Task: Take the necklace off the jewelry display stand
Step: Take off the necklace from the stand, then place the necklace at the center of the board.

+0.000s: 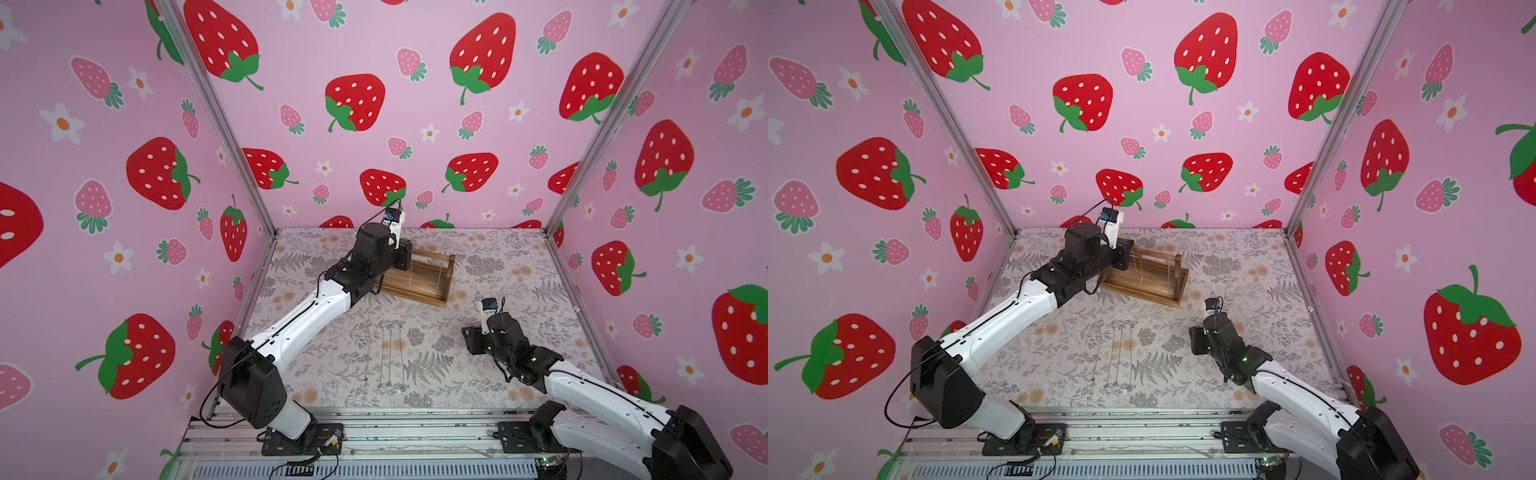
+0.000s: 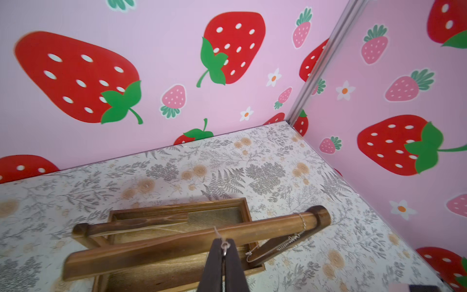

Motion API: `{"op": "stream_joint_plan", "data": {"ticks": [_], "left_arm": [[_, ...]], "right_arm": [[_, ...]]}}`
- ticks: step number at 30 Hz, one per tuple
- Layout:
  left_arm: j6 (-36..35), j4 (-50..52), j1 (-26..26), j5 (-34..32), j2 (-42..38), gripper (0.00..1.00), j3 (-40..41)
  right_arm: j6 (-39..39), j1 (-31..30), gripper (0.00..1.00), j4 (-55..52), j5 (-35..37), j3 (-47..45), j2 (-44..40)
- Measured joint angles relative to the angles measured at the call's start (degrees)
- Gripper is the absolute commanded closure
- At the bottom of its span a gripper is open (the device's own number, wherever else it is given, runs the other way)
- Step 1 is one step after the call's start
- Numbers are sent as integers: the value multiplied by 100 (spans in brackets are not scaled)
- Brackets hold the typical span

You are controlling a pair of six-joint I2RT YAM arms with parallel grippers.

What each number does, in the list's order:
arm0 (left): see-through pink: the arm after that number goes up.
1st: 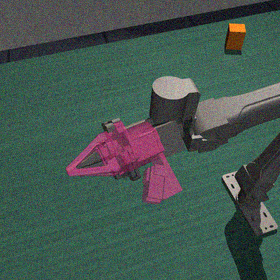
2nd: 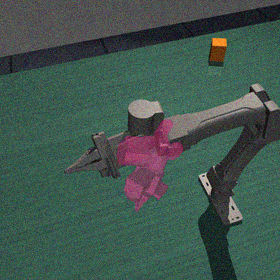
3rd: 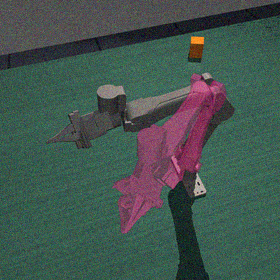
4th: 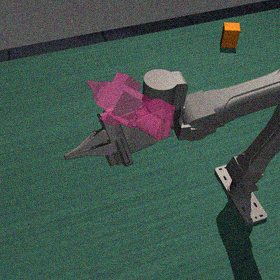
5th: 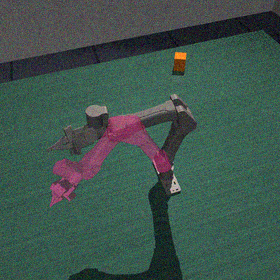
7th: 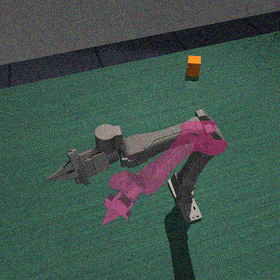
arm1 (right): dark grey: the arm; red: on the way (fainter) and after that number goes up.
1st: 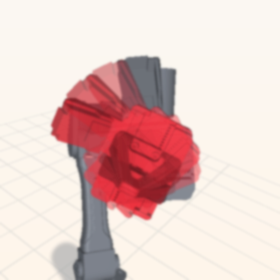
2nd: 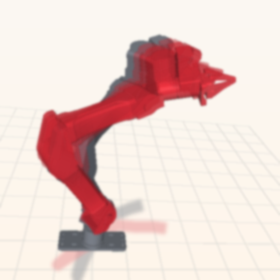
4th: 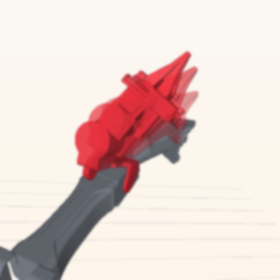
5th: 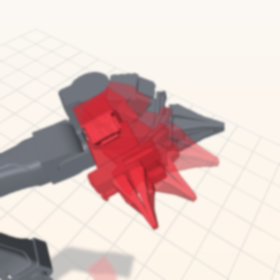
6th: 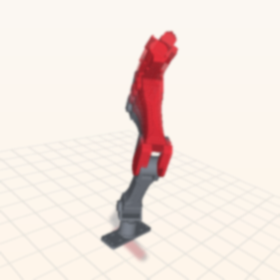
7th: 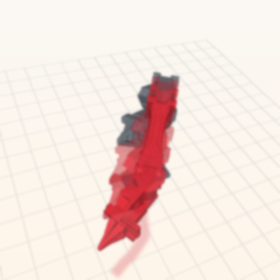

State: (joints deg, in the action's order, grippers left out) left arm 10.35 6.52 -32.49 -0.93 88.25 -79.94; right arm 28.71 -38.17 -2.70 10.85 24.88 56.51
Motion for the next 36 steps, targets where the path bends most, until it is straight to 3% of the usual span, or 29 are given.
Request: {"op": "stream_joint_plan", "data": {"ticks": [12,16,20,28,36], "left_arm": [[-612,1150,496,-1906,564,100,-785],[-629,1788,496,-1939,629,100,-1274],[-485,2555,503,-1257,199,100,-1386],[-146,3495,376,868,-1683,100,-776],[251,3598,151,3580,-2249,100,105]], "right_arm": [[-48,0,56,33,-116,0,-52],[-184,0,54,116,-396,0,-236],[-319,7,40,17,-1279,256,-483],[-498,9,42,-164,-3423,1589,-592],[-876,-208,41,-671,-4723,2201,-647]]}}
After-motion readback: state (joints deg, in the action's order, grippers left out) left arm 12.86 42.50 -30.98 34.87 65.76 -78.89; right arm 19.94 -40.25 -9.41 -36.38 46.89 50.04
